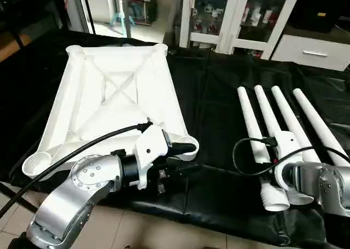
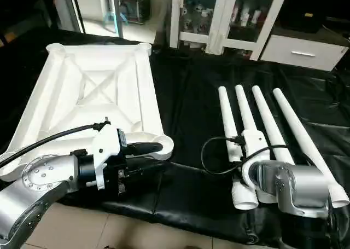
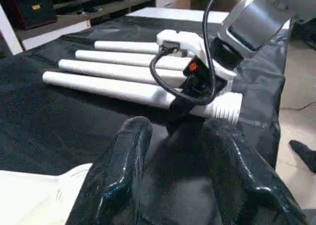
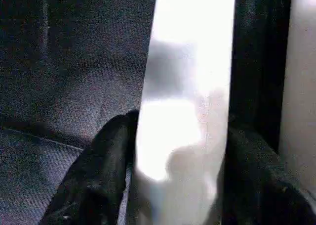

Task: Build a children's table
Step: Pick table leg

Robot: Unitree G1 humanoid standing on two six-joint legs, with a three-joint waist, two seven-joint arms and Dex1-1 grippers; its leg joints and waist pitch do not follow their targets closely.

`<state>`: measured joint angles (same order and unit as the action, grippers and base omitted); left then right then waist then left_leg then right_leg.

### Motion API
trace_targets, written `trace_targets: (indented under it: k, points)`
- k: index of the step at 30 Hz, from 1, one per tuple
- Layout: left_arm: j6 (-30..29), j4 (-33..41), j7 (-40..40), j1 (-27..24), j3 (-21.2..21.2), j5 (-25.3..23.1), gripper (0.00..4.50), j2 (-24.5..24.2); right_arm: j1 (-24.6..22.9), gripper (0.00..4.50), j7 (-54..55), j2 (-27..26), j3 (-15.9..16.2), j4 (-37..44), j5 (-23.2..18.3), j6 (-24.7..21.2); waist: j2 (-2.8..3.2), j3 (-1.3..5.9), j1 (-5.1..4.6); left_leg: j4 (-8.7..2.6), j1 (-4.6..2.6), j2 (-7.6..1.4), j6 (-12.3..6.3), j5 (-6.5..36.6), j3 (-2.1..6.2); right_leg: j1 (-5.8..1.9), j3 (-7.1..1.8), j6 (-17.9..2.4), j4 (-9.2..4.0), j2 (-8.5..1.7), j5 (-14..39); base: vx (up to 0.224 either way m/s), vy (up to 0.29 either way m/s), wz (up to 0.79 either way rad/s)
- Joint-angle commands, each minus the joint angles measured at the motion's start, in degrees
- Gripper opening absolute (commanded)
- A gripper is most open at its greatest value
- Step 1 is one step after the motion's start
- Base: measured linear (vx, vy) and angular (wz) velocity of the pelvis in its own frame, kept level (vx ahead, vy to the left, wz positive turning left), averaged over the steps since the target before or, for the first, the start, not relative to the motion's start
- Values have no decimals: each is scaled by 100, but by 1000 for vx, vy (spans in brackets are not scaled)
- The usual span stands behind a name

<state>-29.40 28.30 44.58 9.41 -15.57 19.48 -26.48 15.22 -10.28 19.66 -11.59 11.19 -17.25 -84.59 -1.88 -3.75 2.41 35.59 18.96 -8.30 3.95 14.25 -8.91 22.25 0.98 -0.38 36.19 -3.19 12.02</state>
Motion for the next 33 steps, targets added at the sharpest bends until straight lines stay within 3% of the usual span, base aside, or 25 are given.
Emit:
trace_targets:
  k: [1,2,7,9,10,13,16,17,18,19,22,24,28,30,31,33]
  points:
    - [14,-86,-69,86,72,1,206,13,-135,226,43,-29,-61,2,20,-105,31,330,6,-446,44,-359,140,-33,90,-306,-272,-1296,-355,-405,210,0,0,0]
    - [-61,-99,-105,100,83,17,206,22,-133,207,47,-32,-74,5,30,-114,33,331,8,-447,46,-358,139,-37,92,-308,-272,-1283,-353,-407,229,0,0,0]
    - [-286,-165,-235,191,90,-10,206,51,-149,191,65,-75,-167,56,51,-145,48,340,0,-441,46,-345,136,-81,91,-308,-272,-1247,-355,-394,201,0,0,0]
    - [5,-210,-251,196,82,-142,206,71,-177,188,83,-96,-205,76,63,-118,51,342,6,-443,46,-353,121,-98,95,-309,-270,-1249,-362,-399,171,0,0,0]
    - [119,-281,-339,185,122,-207,206,125,-177,188,85,-112,-233,97,59,-78,86,347,10,-438,50,-356,120,-134,101,-313,-270,-1260,-348,-402,88,0,0,0]
    - [-78,-489,-787,338,173,-519,206,163,-1,187,26,-315,-565,402,-101,86,61,354,-8,-434,54,-352,95,-113,98,-319,-270,-1263,-349,-397,36,0,0,0]
    - [-108,-587,-1025,565,356,-471,206,327,219,186,-28,-512,-884,620,-261,131,83,353,-4,-439,51,-338,102,-23,106,-321,-269,-1264,-358,-403,202,0,0,0]
    - [-233,-684,-1321,780,579,-401,206,530,375,186,-87,-630,-1056,756,-393,75,118,355,-6,-437,55,-340,123,-73,111,-321,-265,-1289,-351,-403,153,0,0,0]
    - [-233,-684,-1321,780,579,-401,206,530,375,186,-87,-630,-1056,756,-393,75,113,354,-3,-428,46,-337,135,-48,109,-322,-261,-1335,-355,-405,171,0,0,0]
    - [-622,-881,-1622,1125,968,-61,206,831,656,186,-192,-882,-1366,932,-645,-25,120,359,-1,-426,40,-339,132,-61,113,-323,-258,-1347,-354,-407,177,0,0,0]
    - [-751,-1005,-1730,1371,1212,201,206,1013,882,186,-324,-1093,-1611,1059,-901,-78,121,359,3,-415,69,-303,87,-109,107,-334,-264,-1395,-348,-405,156,0,0,0]
    - [-821,-1044,-1924,1728,1584,714,206,1352,1157,186,-741,-1328,-1963,1232,-1521,-109,128,370,12,-407,53,-320,34,-162,97,-318,-264,-1427,-340,-408,78,0,0,0]
    - [-984,-1120,-2140,2024,1889,1132,206,1688,1179,186,-1429,-1369,-2192,1362,-2386,-148,108,396,71,-384,56,-338,-139,-358,101,-331,-250,-1564,-314,-419,-275,0,0,0]
    - [-1034,-1112,-2141,2102,1947,1190,206,1781,1174,186,-1707,-1384,-2354,1344,-2704,-266,90,393,107,-389,66,-343,-216,-461,95,-331,-249,-1522,-317,-417,-278,0,0,0]
    - [-1090,-1080,-2130,2139,1985,1269,206,1844,1195,186,-1915,-1402,-2531,1295,-2940,-389,50,389,96,-387,70,-336,-236,-427,81,-332,-253,-1515,-325,-409,-240,0,0,0]
    - [-1205,-1037,-2132,2166,2043,1426,206,1908,1237,186,-2072,-1413,-2706,1235,-3114,-507,64,388,136,-389,68,-344,-251,-390,83,-318,-247,-1507,-338,-423,-69,0,0,0]
